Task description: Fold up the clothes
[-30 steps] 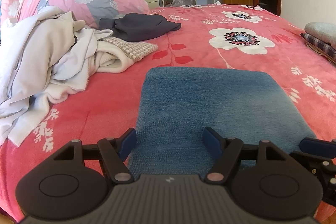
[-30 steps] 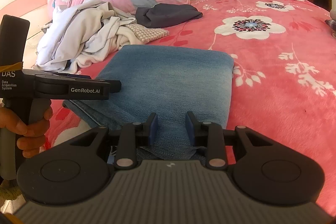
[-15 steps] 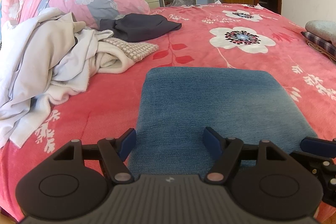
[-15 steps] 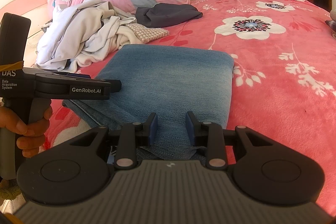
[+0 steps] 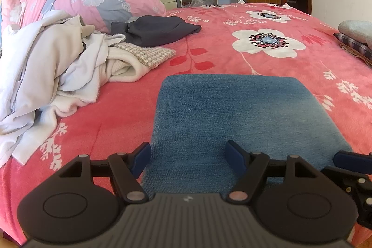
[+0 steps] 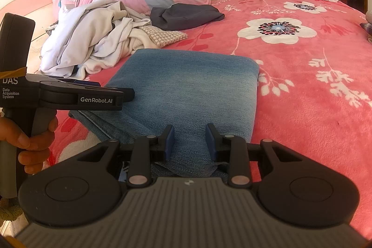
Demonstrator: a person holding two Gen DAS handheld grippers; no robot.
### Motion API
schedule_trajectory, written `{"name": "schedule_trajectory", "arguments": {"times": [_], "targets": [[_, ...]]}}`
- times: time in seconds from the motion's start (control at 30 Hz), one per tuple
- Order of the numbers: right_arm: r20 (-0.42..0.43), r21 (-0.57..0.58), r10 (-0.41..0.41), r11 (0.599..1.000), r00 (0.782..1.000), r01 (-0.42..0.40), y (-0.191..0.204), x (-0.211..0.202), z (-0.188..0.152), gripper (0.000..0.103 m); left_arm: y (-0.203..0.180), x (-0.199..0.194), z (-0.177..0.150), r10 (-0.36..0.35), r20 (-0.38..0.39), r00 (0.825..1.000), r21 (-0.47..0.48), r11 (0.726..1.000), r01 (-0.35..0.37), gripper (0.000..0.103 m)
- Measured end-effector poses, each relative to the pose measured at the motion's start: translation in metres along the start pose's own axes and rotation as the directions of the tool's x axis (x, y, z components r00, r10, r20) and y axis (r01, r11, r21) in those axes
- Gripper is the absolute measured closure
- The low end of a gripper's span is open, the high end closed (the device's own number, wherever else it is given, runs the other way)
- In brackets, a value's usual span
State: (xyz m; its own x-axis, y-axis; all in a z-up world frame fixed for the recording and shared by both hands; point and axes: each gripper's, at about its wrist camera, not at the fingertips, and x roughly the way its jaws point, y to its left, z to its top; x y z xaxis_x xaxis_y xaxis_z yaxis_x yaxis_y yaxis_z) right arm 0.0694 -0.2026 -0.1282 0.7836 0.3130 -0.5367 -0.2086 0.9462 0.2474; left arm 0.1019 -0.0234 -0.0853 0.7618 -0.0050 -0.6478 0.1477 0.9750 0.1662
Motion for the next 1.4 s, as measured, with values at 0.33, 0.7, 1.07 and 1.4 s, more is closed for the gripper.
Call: {"name": "schedule_trajectory", "arguments": {"times": [0.33,0.7,1.07,1.4], "targets": [[0.011,0.003,0.006,1.000,1.000,-0.006,-0.002,-0.005,0.020,0.074,-0.001,0.000,0.000,0.008,0.002,1.000,0.010,1.000,-0.008,0.030],[0.000,-0.032,-0.026,0.999,1.000,0.026,-0.006,0.026,0.012,0.074,-0.001,-0.001,-0.002,-0.003,0.017,1.000,0.020,1.000,0.002,0.030],[0.035,-0.007,-0.028,1.000,0.999,0.028,-0.006,0.023,0.004,0.074,0.000,-0.016,0.007,-0.038,0.118,0.992,0.020,0.999,0.036,0.032],[0.068,0.016,0.004,1.000,0.998,-0.006,-0.012,0.021,-0.001,0.074,-0.008,0.002,-0.004,-0.039,0.047,0.998,0.044,0.998,0.037,0.030]]}}
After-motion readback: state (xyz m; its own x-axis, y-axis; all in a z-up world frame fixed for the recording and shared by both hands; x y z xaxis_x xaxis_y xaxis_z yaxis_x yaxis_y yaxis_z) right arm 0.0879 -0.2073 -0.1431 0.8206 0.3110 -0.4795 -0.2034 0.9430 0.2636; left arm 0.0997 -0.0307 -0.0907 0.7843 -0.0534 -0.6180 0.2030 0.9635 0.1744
